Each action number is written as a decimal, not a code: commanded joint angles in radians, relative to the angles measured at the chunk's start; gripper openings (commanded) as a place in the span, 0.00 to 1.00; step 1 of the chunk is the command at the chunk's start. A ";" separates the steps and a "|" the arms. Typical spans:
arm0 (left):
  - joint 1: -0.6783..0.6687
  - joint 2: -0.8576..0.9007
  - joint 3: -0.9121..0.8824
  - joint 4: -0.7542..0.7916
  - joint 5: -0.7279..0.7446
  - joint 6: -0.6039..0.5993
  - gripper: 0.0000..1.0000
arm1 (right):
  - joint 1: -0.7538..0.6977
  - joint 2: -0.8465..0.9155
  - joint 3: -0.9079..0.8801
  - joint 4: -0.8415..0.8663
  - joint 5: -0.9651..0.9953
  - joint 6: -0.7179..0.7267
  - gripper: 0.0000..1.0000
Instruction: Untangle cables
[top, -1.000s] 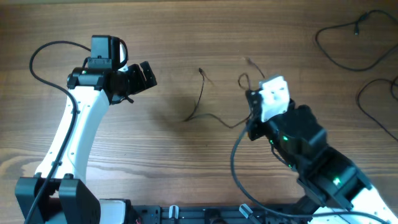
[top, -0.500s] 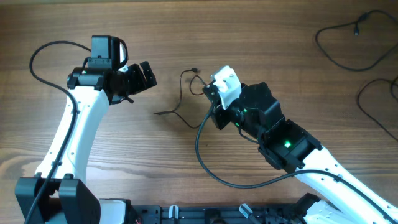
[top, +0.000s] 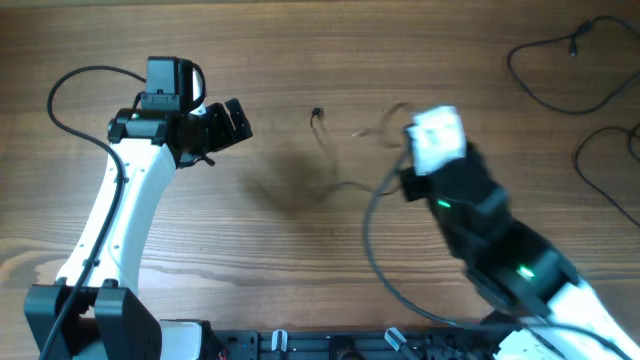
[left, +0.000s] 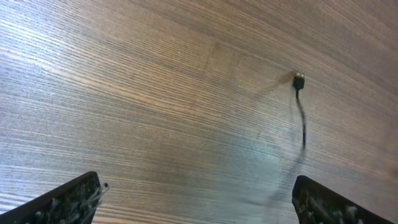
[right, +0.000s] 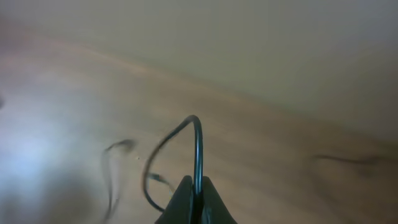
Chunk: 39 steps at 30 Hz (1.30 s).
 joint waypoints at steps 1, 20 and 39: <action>-0.002 -0.006 0.003 0.002 0.008 0.005 1.00 | -0.026 -0.103 0.079 -0.013 0.148 -0.105 0.04; -0.002 -0.006 0.003 0.002 0.008 0.005 1.00 | -0.026 0.572 0.083 0.047 -0.276 -0.019 0.04; -0.002 -0.006 0.003 0.002 0.008 0.005 1.00 | -0.296 0.691 0.079 -0.003 -0.546 0.087 0.82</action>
